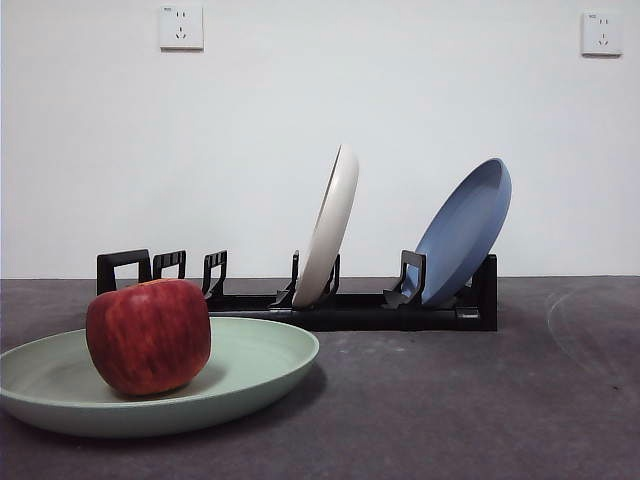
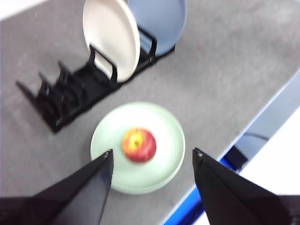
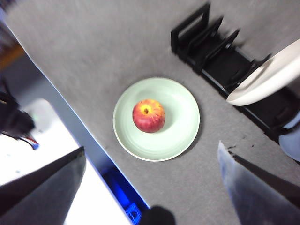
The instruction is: Take the green plate from the plate rack,put the plate on the table,take the apple from the table,put the apple in the plate
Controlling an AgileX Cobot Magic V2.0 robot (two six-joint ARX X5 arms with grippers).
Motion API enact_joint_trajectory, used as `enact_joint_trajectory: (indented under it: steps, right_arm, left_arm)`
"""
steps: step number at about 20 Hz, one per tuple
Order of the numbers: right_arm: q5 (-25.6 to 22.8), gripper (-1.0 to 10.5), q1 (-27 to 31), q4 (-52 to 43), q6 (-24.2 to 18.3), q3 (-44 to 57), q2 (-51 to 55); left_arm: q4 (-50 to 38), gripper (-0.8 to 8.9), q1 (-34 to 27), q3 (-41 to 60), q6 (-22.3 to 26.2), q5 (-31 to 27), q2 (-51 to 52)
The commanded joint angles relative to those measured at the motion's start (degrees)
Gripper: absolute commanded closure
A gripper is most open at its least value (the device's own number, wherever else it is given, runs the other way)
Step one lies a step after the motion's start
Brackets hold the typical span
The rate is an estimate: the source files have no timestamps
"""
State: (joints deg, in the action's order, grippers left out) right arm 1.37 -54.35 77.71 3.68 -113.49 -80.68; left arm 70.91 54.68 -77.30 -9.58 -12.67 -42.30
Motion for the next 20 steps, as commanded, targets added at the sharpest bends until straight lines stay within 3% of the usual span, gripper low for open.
enact_joint_trajectory:
  steps: [1,7,15,16,17,18,20]
  right_arm:
    - [0.4,4.7,-0.1,1.4,4.2,3.0,6.5]
    - [1.8,4.8,-0.1,1.4,9.6,13.8,20.2]
    - [1.7,5.0,-0.1,1.4,9.6,19.7,21.9]
    - [1.7,5.9,-0.1,1.4,9.6,19.7,22.0]
    - [1.6,7.7,-0.1,1.4,9.5,19.7,22.1]
    - [1.6,9.5,-0.1,1.4,8.6,19.7,22.1]
    - [1.5,9.6,-0.1,1.4,8.1,19.6,22.6]
  left_arm:
    - [-0.9,5.31,-0.2,0.0,1.1,4.8,-0.6]
    - [-1.2,5.31,-0.2,0.0,1.5,12.0,-1.4]
    - [-1.4,5.37,-0.2,0.0,1.2,14.6,-1.7]
    - [-1.4,5.92,-0.2,0.0,1.5,14.6,-1.7]
    - [-1.4,7.48,-0.2,0.0,2.0,14.6,-1.7]
    - [-1.4,8.18,-0.2,0.0,2.3,14.6,-1.7]
    - [-1.2,8.21,-0.2,0.0,2.3,14.6,-1.7]
